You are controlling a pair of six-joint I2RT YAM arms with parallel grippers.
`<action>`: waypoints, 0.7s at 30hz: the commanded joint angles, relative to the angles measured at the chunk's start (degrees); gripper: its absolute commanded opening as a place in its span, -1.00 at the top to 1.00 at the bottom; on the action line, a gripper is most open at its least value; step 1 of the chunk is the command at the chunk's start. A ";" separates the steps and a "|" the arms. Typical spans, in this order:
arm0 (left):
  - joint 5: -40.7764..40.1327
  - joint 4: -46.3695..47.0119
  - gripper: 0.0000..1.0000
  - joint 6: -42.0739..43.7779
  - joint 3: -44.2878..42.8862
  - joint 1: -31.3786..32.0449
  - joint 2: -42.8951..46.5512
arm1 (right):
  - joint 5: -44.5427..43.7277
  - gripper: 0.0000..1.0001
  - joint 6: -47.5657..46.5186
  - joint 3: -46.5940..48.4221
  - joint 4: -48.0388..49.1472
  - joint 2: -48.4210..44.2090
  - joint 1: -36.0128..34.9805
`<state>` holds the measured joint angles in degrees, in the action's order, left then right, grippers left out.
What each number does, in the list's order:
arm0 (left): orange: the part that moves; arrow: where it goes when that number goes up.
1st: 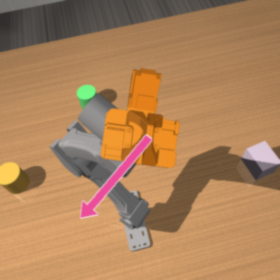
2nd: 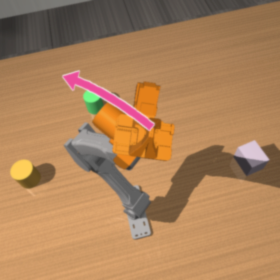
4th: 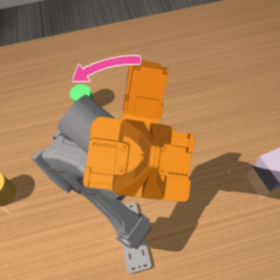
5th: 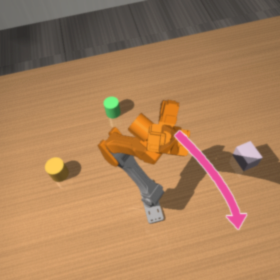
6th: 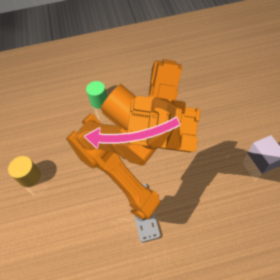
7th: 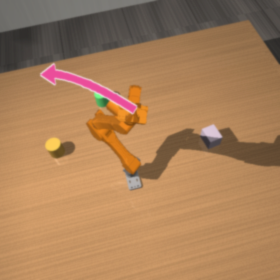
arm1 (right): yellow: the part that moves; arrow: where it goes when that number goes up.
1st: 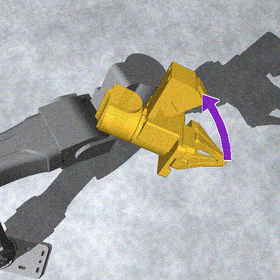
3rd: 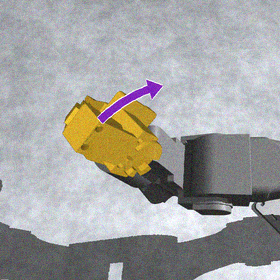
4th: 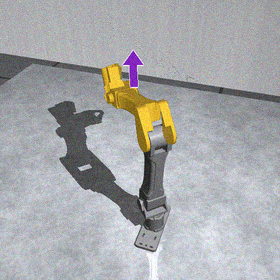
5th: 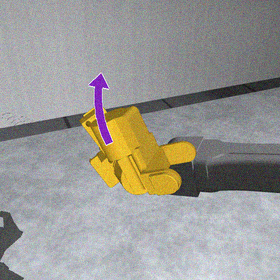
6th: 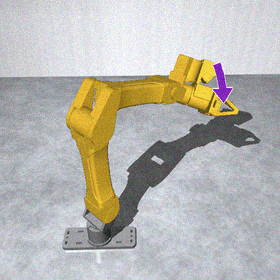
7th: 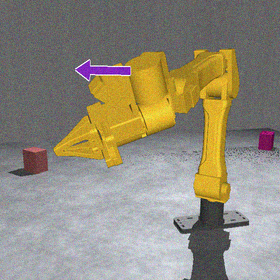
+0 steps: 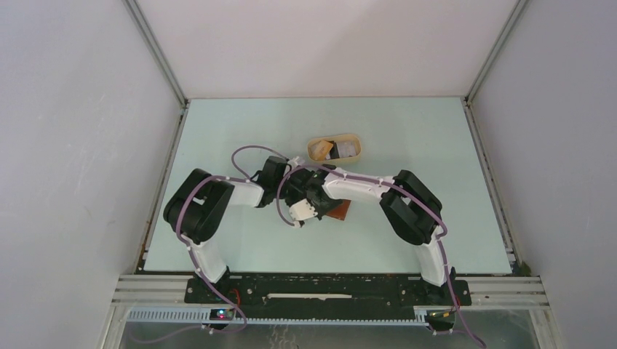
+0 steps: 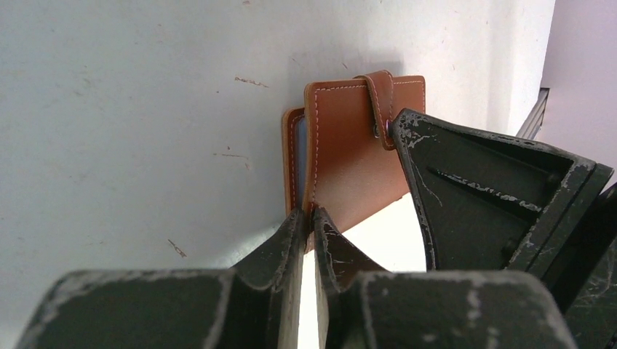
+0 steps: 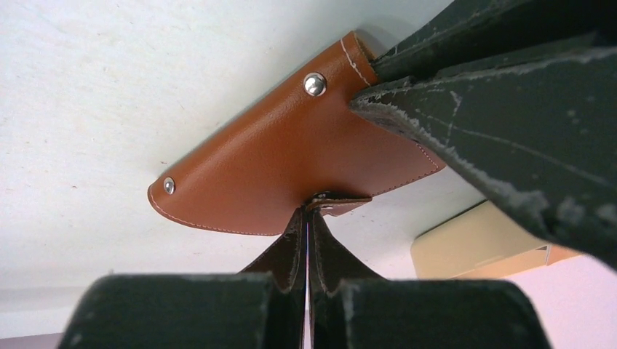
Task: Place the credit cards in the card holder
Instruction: Close the card holder at the center of the board.
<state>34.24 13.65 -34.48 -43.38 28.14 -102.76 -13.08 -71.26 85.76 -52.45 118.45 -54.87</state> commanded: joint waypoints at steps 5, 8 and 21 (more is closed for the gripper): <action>0.39 2.97 0.69 -2.43 0.77 1.92 -2.21 | 11.07 0.97 -1.47 -0.61 1.45 8.11 -4.27; 0.10 2.85 0.69 -2.44 0.89 1.92 -1.86 | 13.79 0.75 3.11 4.99 -1.68 8.07 -1.72; -0.91 2.46 0.68 -3.03 0.13 1.84 -1.49 | 26.66 -0.16 17.70 2.40 0.69 -6.66 8.35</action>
<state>34.74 15.73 -37.23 -43.07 28.29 -103.46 3.53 -60.38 88.33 -57.17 116.81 -48.58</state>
